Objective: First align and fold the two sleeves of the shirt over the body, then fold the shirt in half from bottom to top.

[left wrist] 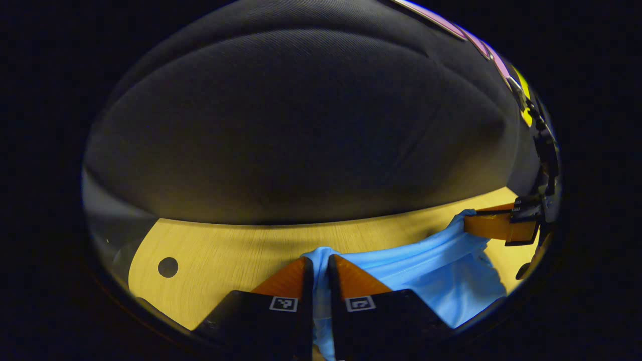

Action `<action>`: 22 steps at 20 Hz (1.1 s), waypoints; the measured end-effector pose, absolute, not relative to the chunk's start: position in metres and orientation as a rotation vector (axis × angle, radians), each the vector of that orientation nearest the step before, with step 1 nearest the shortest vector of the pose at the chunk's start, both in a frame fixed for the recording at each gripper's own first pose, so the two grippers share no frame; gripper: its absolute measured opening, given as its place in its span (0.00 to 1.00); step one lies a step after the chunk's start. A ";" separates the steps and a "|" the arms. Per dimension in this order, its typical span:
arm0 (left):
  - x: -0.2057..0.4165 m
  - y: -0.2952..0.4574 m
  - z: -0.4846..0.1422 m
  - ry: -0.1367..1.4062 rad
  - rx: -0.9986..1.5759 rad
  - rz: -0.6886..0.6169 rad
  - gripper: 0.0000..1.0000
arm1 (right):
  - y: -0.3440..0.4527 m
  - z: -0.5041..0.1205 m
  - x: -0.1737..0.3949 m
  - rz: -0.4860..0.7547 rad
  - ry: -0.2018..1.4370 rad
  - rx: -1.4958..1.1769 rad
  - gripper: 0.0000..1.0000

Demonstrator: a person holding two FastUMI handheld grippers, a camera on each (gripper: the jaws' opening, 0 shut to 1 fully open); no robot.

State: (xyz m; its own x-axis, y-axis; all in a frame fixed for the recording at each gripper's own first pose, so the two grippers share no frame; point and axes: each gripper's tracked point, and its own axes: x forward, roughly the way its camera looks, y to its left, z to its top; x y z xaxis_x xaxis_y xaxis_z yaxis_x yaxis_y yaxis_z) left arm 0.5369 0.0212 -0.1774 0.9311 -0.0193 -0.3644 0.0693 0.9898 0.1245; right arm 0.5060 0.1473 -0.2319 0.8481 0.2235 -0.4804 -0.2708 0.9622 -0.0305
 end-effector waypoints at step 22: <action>0.134 -0.010 0.051 -0.095 0.045 -0.133 0.97 | 0.071 0.023 0.140 0.069 0.088 -0.077 0.99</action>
